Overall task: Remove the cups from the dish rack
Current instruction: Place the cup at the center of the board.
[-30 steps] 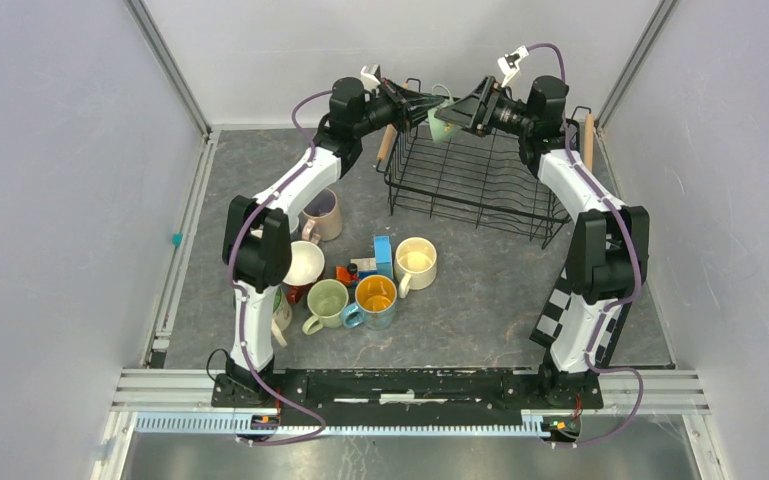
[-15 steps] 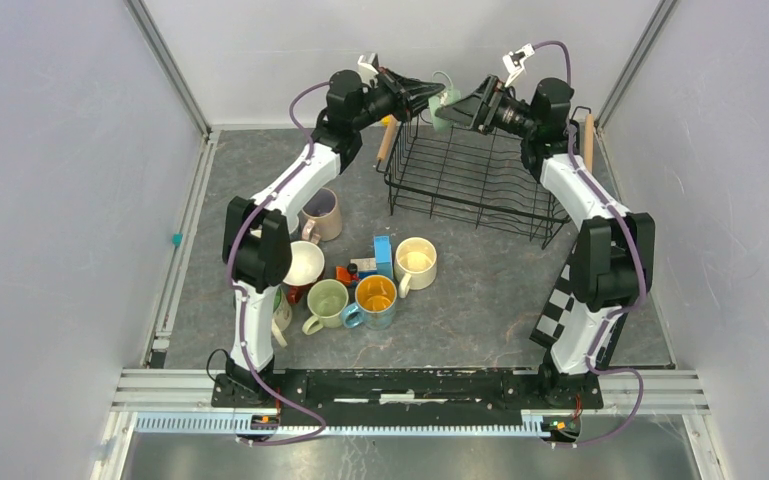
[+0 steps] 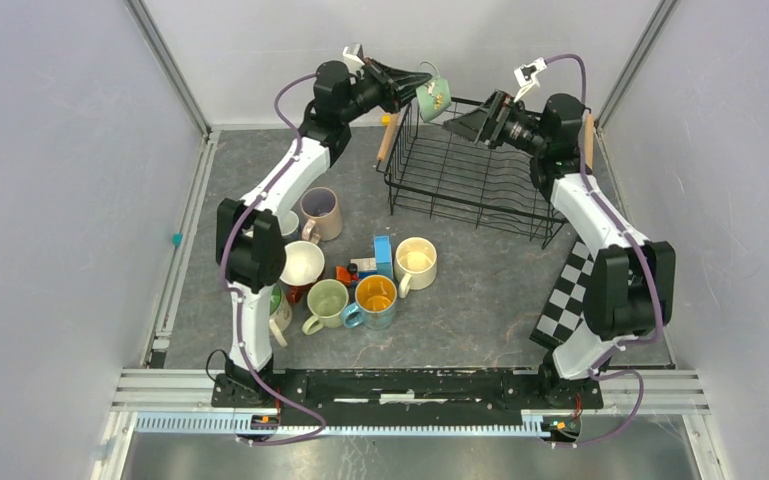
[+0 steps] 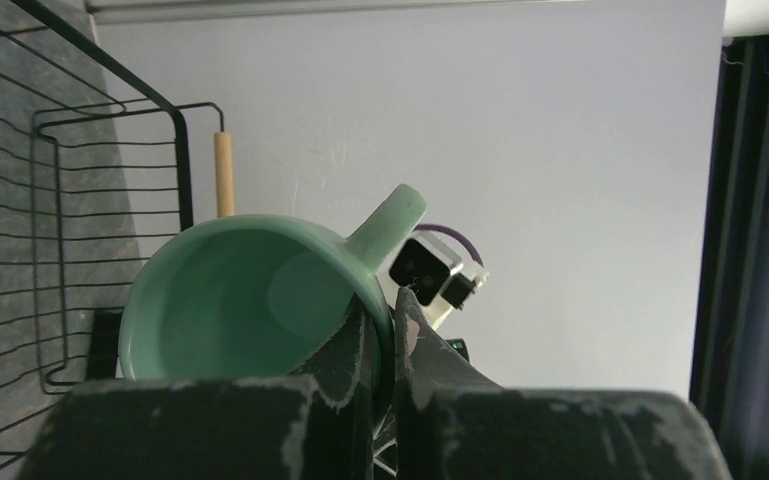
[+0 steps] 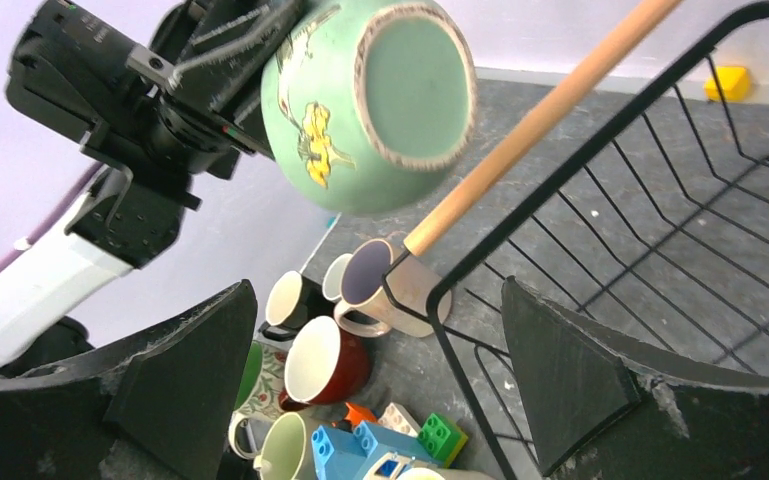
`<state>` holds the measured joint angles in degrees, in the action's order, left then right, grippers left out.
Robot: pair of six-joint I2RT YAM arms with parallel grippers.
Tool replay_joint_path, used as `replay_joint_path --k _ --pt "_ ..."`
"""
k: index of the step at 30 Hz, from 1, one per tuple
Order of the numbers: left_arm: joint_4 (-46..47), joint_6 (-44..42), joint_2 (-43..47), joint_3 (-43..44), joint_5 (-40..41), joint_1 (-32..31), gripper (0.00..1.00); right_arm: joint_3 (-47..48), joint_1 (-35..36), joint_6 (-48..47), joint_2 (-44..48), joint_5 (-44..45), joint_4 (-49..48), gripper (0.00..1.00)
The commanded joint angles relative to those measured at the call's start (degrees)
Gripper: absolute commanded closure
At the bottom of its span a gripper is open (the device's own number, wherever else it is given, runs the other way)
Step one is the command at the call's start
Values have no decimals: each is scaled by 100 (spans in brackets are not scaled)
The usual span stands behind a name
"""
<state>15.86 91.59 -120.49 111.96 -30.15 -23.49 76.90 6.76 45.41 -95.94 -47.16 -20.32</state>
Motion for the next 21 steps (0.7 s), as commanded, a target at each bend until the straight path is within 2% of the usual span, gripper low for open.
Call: replay_joint_path --k 1,9,15,21 --pt "-455 -801 844 316 -74 95 98 -224 10 -656 713 799 662 2" --pt "-1691 -2013 1871 -398 22 128 98 -36 60 -1438 1127 1776 2187 2" --pt "-3147 -3210 2663 -870 186 143 98 38 275 -1848 1299 2195 2700 2" --pt "-4762 -4498 3339 -1111 712 151 98 149 476 -2038 1329 2328 2934 2"
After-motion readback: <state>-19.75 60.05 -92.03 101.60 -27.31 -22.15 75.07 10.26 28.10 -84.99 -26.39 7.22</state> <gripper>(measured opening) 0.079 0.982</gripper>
